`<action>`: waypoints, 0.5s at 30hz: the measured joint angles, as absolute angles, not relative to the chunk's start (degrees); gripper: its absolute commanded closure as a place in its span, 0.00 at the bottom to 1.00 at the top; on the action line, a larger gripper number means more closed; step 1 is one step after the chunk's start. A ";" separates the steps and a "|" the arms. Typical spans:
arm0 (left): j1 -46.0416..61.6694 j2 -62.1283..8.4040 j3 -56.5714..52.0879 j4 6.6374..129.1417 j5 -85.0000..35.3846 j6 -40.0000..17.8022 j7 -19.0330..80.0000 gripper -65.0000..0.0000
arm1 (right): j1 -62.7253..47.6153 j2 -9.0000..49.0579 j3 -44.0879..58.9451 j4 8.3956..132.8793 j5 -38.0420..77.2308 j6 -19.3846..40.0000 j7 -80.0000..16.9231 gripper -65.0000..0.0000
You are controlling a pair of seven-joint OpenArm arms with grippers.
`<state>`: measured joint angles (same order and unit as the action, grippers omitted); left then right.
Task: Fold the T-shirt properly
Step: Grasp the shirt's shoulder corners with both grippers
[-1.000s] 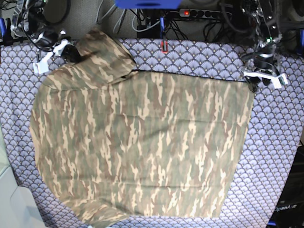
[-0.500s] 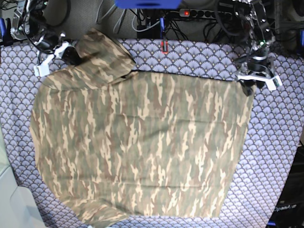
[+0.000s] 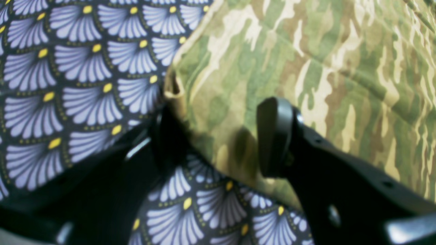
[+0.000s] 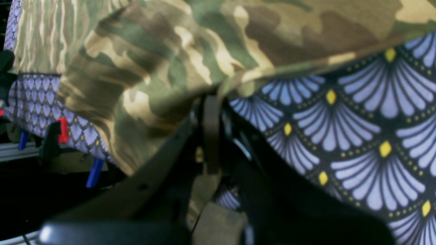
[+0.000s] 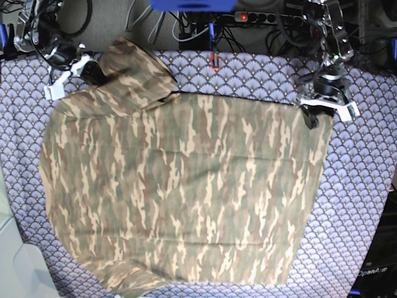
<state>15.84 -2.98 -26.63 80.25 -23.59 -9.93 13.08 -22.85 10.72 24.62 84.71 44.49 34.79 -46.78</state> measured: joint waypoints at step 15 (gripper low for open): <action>15.84 -3.31 -26.87 79.83 -23.59 -9.04 13.74 1.00 | -22.87 11.16 24.62 84.68 44.49 34.79 -46.70 1.00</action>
